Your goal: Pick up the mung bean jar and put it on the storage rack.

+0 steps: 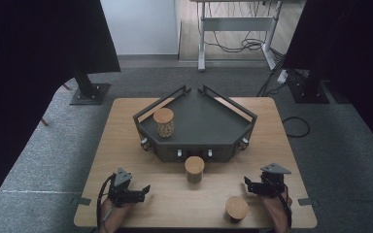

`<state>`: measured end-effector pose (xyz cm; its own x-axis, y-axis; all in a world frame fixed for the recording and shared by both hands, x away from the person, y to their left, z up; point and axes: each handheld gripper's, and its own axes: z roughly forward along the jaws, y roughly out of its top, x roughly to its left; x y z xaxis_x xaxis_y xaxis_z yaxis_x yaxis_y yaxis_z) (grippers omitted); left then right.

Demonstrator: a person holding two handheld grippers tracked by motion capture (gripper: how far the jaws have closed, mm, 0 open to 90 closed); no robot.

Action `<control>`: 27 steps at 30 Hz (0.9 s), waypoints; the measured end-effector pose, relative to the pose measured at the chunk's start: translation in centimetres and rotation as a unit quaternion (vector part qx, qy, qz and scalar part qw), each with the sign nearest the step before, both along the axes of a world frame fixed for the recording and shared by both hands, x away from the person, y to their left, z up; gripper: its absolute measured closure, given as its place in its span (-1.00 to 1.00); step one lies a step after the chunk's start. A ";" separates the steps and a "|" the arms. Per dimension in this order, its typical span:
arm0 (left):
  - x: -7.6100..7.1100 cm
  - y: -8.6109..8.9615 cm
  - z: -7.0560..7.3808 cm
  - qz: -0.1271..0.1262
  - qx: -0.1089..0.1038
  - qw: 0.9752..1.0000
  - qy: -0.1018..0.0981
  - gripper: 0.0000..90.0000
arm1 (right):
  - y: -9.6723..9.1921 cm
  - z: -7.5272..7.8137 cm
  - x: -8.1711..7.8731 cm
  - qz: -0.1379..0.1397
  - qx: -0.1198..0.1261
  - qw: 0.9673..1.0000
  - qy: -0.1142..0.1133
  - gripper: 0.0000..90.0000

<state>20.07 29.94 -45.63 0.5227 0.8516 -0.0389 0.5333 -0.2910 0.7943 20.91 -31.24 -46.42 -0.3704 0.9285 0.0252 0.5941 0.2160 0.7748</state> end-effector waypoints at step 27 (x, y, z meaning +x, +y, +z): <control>1.1 -0.4 -0.5 0.007 0.022 0.999 0.032 -0.88 | -1.0 1.6 -1.3 -0.017 0.033 0.999 -0.020 -0.88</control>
